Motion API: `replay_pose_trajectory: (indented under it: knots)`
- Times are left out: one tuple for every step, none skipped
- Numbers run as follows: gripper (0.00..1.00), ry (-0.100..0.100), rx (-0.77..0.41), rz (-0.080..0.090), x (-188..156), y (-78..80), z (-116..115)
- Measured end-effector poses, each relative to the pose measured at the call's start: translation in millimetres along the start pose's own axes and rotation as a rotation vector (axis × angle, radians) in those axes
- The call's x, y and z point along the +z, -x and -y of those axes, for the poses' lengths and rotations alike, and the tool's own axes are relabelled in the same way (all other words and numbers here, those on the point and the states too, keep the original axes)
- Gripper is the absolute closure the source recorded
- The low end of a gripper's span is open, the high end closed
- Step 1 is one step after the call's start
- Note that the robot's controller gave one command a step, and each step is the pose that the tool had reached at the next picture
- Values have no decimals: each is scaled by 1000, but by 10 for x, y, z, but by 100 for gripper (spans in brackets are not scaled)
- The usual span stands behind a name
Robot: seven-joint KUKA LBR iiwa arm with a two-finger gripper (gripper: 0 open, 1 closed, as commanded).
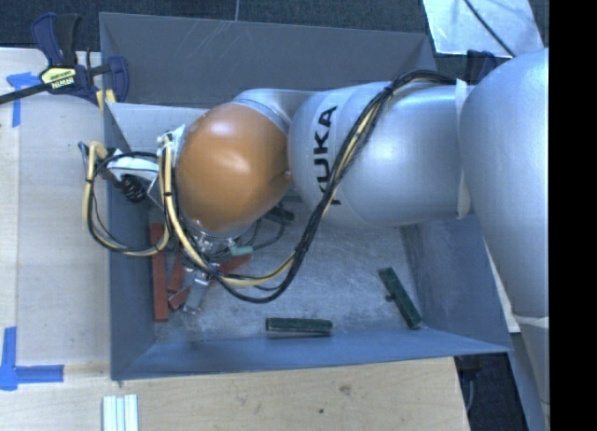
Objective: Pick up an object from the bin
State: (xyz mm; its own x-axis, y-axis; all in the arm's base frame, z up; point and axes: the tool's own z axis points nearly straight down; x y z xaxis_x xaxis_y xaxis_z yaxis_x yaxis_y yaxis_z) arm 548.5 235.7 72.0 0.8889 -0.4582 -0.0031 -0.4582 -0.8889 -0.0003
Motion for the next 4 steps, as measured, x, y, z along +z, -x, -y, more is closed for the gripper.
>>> replay_pose_trajectory:
  knots:
    - [0, -1, -178, -1, 25, 37, 83]
    - [0, -5, -401, -7, 4, 567, -228]
    - [100, 1, -400, -1, 22, 584, -247]
    - [100, 0, -431, -3, -305, 574, -286]
